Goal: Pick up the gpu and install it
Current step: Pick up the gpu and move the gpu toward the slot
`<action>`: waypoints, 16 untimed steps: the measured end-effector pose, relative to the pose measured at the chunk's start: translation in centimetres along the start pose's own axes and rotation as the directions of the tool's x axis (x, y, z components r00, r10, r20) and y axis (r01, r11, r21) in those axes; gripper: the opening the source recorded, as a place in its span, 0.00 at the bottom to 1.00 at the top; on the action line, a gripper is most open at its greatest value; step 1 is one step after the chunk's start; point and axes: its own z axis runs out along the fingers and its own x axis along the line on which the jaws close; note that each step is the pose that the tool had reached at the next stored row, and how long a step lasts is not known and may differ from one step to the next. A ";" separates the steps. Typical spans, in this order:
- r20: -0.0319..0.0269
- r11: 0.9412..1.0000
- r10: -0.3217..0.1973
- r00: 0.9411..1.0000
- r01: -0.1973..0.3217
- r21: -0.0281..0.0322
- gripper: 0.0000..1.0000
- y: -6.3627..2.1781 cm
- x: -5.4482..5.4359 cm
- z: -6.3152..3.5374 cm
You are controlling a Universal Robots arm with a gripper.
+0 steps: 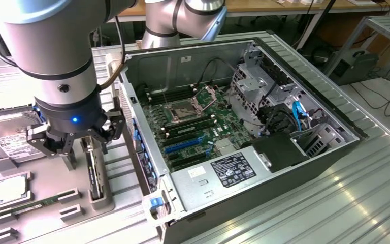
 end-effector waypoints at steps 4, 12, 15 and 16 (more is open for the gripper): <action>-0.006 1.000 0.003 1.000 -0.003 0.000 0.60 -0.03 -0.1 0.43; -0.018 1.000 0.005 1.000 -0.005 0.000 0.60 -0.08 -0.3 1.26; -0.019 1.000 0.006 1.000 -0.006 -0.001 0.60 -0.13 -0.3 1.70; -0.019 1.000 0.007 1.000 -0.007 0.000 0.60 -0.14 -0.3 1.87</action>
